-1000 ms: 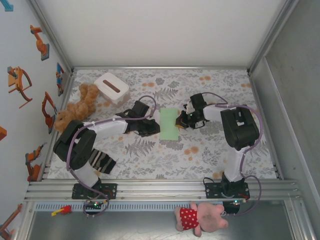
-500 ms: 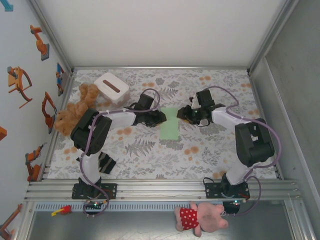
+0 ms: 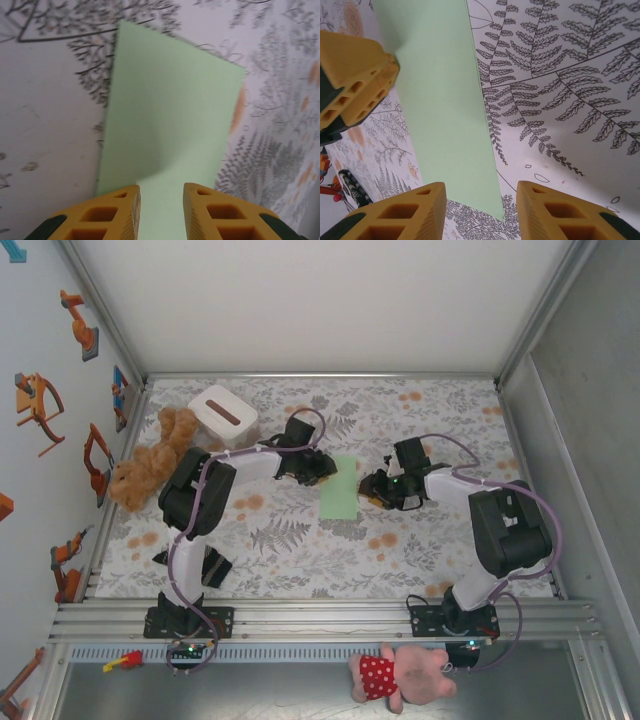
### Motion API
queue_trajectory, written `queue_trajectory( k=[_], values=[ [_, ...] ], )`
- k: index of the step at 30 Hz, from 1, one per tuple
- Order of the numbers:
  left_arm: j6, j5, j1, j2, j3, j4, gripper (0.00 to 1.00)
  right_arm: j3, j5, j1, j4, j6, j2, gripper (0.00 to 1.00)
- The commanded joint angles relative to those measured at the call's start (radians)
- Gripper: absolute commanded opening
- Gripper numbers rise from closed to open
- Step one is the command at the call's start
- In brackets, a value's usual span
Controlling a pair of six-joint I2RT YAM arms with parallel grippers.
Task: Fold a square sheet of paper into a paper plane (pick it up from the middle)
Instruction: Fold the triangle a second time at the center of the table.
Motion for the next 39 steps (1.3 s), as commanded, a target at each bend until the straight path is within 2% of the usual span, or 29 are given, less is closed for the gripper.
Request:
queue_trajectory(
  k=[1, 8, 12, 18, 32, 39],
  values=[
    [-0.032, -0.035, 0.000, 0.024, 0.013, -0.101, 0.29, -0.022, -0.020, -0.003, 0.027, 0.038, -0.021, 0.40],
    [-0.108, -0.109, 0.003, 0.018, -0.003, -0.191, 0.29, -0.084, -0.051, 0.004, 0.057, 0.108, -0.053, 0.39],
    [-0.148, -0.096, 0.005, 0.024, -0.015, -0.186, 0.29, -0.100, -0.072, 0.027, 0.059, 0.121, -0.054, 0.39],
    [-0.170, -0.076, 0.012, 0.036, -0.011, -0.206, 0.28, -0.091, -0.065, 0.059, 0.058, 0.125, -0.031, 0.33],
    [-0.177, -0.032, 0.029, 0.058, -0.002, -0.221, 0.28, -0.061, -0.043, 0.085, 0.038, 0.086, 0.023, 0.33],
    [-0.175, -0.026, 0.030, 0.063, -0.002, -0.220, 0.28, -0.056, -0.045, 0.100, 0.051, 0.086, 0.043, 0.27]
  ],
)
